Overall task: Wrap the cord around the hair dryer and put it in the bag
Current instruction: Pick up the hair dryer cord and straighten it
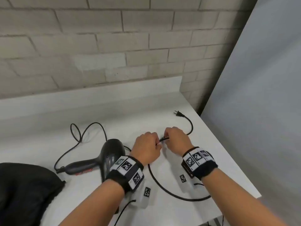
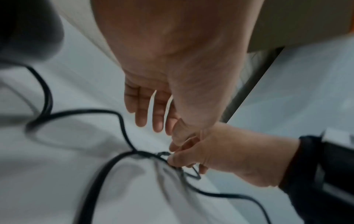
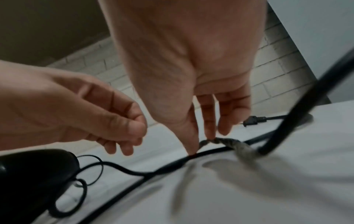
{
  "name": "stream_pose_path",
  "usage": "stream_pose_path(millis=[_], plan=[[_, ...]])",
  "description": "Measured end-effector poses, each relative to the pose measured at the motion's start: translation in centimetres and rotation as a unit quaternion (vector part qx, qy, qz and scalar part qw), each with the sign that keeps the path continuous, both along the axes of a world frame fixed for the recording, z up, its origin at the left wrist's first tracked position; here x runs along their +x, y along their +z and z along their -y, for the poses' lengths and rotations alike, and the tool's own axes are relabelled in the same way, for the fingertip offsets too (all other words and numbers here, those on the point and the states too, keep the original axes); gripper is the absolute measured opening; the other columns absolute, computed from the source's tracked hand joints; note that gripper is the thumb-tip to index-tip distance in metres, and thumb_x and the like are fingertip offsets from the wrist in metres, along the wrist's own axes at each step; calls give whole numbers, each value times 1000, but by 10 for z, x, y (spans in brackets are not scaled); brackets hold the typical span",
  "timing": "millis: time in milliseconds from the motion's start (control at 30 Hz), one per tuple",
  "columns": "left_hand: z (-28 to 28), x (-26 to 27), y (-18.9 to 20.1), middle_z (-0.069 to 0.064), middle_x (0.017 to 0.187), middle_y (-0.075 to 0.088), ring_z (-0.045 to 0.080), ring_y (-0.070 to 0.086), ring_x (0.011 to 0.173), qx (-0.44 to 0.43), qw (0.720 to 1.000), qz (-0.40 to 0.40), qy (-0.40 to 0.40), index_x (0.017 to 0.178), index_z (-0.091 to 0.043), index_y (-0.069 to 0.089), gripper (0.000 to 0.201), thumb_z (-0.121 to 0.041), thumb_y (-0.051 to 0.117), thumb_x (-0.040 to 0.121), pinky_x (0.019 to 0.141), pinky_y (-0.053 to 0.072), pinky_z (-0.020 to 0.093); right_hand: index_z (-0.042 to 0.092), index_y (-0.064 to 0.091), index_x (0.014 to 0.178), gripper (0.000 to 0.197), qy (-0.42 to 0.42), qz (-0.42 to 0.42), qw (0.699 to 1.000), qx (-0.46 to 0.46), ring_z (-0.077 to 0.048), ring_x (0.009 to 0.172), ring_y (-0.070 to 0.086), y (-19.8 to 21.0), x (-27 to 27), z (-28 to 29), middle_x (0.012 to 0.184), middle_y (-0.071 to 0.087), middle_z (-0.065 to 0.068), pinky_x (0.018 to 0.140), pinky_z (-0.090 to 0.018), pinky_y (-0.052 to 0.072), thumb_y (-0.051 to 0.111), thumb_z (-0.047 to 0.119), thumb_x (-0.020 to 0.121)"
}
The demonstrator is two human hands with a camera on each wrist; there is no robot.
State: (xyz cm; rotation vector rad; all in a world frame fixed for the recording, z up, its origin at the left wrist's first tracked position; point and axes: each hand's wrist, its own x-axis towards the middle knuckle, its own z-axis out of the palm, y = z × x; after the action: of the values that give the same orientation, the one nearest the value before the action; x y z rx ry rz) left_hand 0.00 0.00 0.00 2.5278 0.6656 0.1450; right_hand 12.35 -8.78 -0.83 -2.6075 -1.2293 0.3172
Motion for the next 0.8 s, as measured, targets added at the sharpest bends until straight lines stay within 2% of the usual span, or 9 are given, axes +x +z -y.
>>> stream_pose_path(millis=[100,167,267,367,500,600,667,733,800], plan=[[-2,13,-16,9,118,57,28,58,106,17,999,-34,15,122,-11,55,32,-28,59,95,93,47,40,10,47,120,35,-63,53,995,-53,-32,108,55,-8,0,-1,119,53,-12,84,-38,49,62,20,90],[-1,18,-23,10,124,55,30,55,112,20,998,-59,13,127,-10,51,35,-25,57,96,95,46,40,8,44,122,38,-93,40,994,-50,-32,107,57,-11,-1,1,120,52,-13,83,-38,50,61,21,91],[-1,23,-30,11,117,59,31,58,102,33,997,-67,0,116,-10,54,20,-17,52,97,89,47,40,6,46,118,26,-87,38,995,-36,-30,100,62,-16,2,7,116,54,-13,76,-35,50,52,9,94],[-2,22,-29,10,110,62,31,60,97,27,997,-75,4,110,-10,56,16,-13,48,96,86,48,41,5,50,113,21,-83,20,996,-31,-30,95,63,-15,6,16,111,58,-13,72,-33,47,46,2,92],[-1,15,-14,8,105,62,30,60,93,4,999,-44,-8,110,-12,55,16,-14,48,96,85,49,41,8,55,109,23,-92,-23,994,56,-29,89,60,-7,11,29,107,56,-11,71,-32,46,46,-2,90],[-2,2,4,3,102,60,26,58,89,-24,999,6,-22,109,-17,54,13,-14,48,98,83,49,40,9,59,109,21,-63,-4,983,173,-26,94,58,8,13,37,106,56,-8,77,-33,49,51,-2,92],[-2,-9,18,-1,100,59,22,58,88,-30,998,43,-22,106,-20,55,11,-17,49,98,82,50,39,10,62,106,19,-47,18,973,226,-24,90,59,19,14,42,103,58,-6,78,-36,51,56,0,92],[-1,-20,33,-4,99,60,18,56,85,-33,997,64,-26,104,-22,58,9,-20,50,99,80,48,33,14,63,103,15,-36,36,970,238,-21,84,61,28,16,46,100,60,-2,74,-38,53,60,5,91],[-1,-33,47,-9,93,61,9,53,77,-49,995,78,-38,98,-25,59,7,-21,53,99,72,43,25,16,64,101,13,-14,40,969,241,-18,81,61,35,19,49,98,61,0,72,-37,54,63,8,91]])
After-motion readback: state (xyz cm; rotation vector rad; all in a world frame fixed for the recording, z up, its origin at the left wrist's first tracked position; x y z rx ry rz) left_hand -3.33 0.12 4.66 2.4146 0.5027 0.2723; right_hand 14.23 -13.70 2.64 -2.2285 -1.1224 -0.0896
